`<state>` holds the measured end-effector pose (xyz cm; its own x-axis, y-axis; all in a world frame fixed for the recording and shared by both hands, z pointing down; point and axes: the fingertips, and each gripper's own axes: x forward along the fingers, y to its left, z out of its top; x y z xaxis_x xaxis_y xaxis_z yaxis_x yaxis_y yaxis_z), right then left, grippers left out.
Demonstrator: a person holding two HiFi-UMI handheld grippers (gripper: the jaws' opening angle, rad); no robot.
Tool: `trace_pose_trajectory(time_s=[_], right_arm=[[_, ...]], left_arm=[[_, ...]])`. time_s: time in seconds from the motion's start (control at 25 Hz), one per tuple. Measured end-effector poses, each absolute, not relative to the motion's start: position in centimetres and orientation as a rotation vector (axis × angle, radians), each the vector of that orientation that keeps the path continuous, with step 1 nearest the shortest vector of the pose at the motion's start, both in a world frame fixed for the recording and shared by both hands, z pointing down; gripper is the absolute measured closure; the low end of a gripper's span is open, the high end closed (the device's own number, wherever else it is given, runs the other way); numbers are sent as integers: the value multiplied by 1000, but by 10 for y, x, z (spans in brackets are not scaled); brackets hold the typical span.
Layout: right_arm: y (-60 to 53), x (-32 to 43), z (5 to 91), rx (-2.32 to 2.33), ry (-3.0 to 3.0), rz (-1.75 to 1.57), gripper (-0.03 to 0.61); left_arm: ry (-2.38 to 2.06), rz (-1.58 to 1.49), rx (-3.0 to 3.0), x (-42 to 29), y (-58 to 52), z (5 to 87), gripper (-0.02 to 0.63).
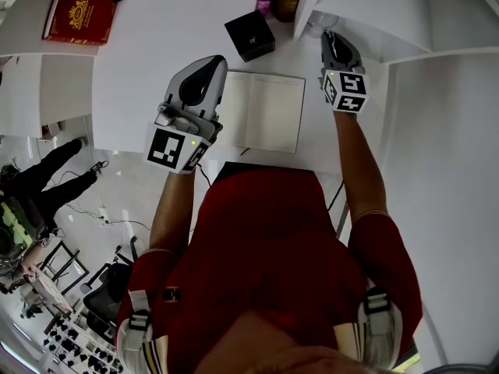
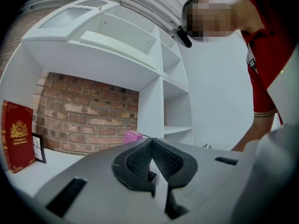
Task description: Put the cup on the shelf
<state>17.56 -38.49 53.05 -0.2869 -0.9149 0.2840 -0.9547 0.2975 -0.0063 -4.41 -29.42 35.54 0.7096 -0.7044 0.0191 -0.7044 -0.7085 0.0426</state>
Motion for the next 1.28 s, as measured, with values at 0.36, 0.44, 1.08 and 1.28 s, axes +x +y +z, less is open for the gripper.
trace_pose_trajectory(time_s=[0.36, 0.44, 1.08, 1.28], right_arm=[[-380, 175, 542, 1695, -2281, 293, 530], [-379, 175, 541, 1688, -2277, 298, 500], [-324, 170, 480, 1691, -2329, 226, 428], [-295, 154, 438, 1706, -2410, 180, 454]], left_arm=[[-1168, 0, 2868, -48, -288, 355, 609], [-1152, -18, 2871, -48, -286, 354, 608], [-1067, -77, 2907, -37, -265, 348, 607], [-1041, -78, 2918, -33, -258, 345, 608]])
